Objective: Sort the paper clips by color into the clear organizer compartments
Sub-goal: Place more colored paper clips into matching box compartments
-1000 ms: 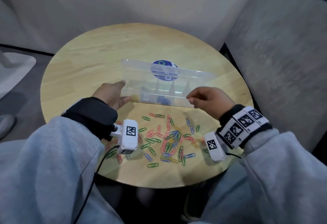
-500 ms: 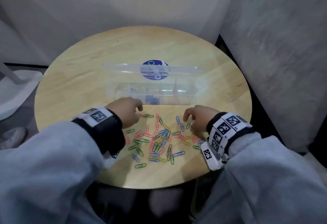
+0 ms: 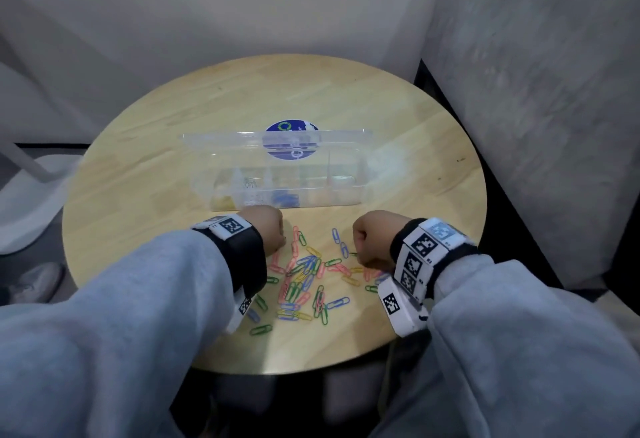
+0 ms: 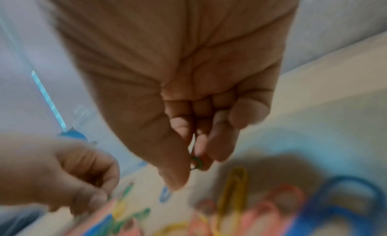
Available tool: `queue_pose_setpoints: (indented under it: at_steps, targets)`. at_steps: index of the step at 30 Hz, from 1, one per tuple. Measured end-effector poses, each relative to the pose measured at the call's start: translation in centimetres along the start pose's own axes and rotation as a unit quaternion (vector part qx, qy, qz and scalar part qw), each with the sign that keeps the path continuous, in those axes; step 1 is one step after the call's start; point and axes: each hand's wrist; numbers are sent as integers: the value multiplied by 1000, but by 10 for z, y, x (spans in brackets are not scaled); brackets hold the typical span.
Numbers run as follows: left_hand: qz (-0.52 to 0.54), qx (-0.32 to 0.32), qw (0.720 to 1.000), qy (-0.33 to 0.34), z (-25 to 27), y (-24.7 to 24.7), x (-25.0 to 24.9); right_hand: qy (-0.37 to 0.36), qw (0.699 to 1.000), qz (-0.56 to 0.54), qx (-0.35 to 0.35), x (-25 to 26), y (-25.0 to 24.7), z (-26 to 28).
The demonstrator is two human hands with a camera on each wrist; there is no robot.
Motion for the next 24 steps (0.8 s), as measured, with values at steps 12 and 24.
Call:
queue_pose_setpoints:
  at_steps: [12,24]
  targets:
    - [621,18,782,-58,51,-8,21,-9,875,-484,3,-16,-11,14]
    - [60,51,996,-36,64,5,22,-36,997,-68,-20,25,0,6]
Point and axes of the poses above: each hand's wrist, its own z-axis away from the middle knuckle, its own y-axis out of the palm, x = y × z, and after that the axes turned 3 degrees about x, right-handed
